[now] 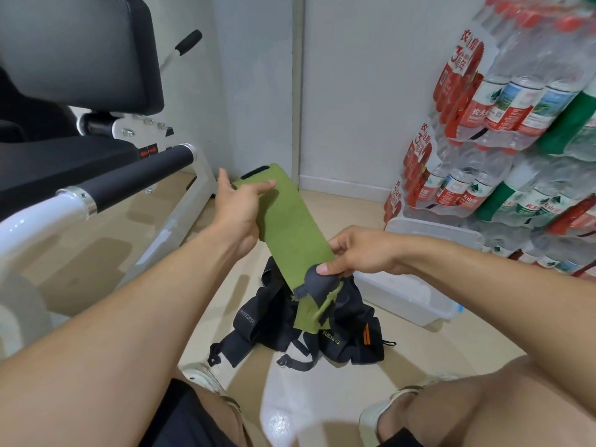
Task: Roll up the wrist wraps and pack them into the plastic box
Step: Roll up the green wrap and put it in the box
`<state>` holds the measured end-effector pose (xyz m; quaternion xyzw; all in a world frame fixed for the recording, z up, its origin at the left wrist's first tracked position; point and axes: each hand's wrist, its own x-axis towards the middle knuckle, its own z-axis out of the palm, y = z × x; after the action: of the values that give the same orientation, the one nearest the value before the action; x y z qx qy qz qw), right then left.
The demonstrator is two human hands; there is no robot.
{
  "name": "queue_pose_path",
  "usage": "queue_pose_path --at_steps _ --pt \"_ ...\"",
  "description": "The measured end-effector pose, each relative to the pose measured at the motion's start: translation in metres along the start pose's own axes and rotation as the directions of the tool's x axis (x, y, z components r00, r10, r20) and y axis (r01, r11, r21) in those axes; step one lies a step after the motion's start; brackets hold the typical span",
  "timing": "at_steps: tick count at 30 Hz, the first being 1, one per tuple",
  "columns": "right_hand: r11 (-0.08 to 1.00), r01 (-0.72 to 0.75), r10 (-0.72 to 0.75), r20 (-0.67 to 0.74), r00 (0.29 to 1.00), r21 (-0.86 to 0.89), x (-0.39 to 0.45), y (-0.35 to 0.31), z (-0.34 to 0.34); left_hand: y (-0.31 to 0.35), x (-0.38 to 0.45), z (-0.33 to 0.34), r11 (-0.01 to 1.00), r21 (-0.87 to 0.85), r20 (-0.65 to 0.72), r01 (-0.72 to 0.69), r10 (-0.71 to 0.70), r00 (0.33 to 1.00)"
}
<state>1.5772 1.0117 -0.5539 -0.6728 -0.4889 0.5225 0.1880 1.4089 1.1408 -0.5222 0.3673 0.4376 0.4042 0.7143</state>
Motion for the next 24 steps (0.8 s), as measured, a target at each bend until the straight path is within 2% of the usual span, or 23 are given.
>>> queue_pose_path --at_steps 3,6,9,11,14,17,18,20,22,24 --pt "0.995 -0.057 0.057 -0.011 0.998 -0.084 0.006 0.007 0.001 0.001 0.001 -0.001 0.999 0.003 -0.074 -0.042 0.042 0.996" --pt "0.966 -0.108 0.12 0.035 0.992 -0.235 0.007 0.016 0.001 -0.002 0.009 -0.006 0.995 -0.022 -0.155 -0.095 0.091 0.984" --pt "0.942 -0.14 0.179 0.103 0.978 -0.304 0.001 0.017 0.0 -0.005 0.012 -0.009 0.995 0.035 -0.097 -0.094 0.097 0.991" --pt "0.966 -0.135 0.159 0.095 0.983 -0.222 -0.004 0.009 -0.004 -0.008 0.007 -0.005 0.993 0.099 0.005 -0.071 0.071 0.997" --pt "0.991 -0.113 0.112 0.012 0.994 0.064 -0.008 0.001 -0.017 -0.012 -0.005 0.0 0.963 0.256 0.139 -0.088 0.054 0.989" --pt "0.922 -0.027 0.106 -0.186 0.977 0.386 -0.005 0.002 -0.023 -0.017 -0.013 0.005 0.926 0.357 0.245 -0.122 0.033 0.969" --pt "0.917 0.009 0.11 -0.273 0.956 0.4 -0.004 0.002 -0.022 -0.017 -0.014 0.006 0.911 0.391 0.27 -0.129 0.02 0.963" --pt "0.951 0.069 0.064 -0.409 0.91 0.303 0.001 0.005 -0.022 -0.016 -0.016 0.007 0.877 0.455 0.307 -0.156 0.01 0.952" --pt "0.962 0.135 -0.018 -0.436 0.9 0.239 0.002 0.005 -0.023 -0.015 -0.019 0.007 0.832 0.518 0.337 -0.199 0.016 0.941" --pt "0.954 0.176 -0.073 -0.377 0.923 0.244 0.0 0.003 -0.022 -0.015 -0.021 0.006 0.785 0.567 0.376 -0.25 0.023 0.926"
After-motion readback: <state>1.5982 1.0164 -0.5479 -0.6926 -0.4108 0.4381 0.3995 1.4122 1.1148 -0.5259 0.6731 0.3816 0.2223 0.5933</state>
